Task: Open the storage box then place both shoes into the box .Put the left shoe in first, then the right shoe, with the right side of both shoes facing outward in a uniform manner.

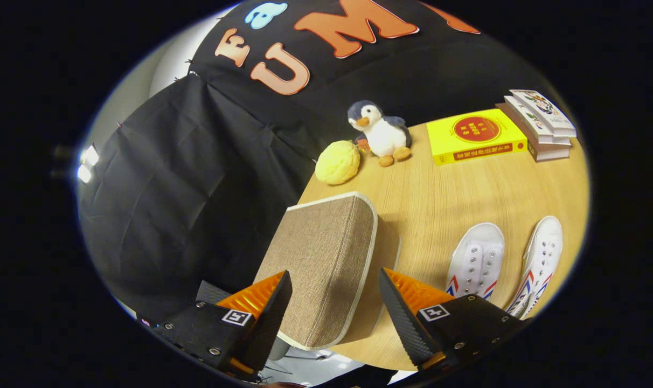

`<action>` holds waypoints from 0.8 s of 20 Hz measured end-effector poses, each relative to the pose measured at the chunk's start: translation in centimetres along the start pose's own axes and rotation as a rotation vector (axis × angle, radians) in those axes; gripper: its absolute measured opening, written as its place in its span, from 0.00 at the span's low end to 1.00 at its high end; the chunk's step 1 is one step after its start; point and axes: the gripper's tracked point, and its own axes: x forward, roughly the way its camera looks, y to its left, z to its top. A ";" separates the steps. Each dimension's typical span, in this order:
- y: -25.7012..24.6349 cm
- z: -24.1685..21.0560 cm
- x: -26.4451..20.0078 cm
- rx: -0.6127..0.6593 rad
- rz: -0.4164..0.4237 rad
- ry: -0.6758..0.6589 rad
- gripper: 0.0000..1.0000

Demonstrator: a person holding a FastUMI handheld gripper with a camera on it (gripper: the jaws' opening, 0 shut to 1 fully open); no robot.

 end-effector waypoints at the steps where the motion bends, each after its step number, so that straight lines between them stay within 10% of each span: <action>1: -0.1 -0.4 0.6 0.009 0.004 0.015 0.97; 16: 1.6 -2.7 4.4 0.298 0.211 0.085 0.96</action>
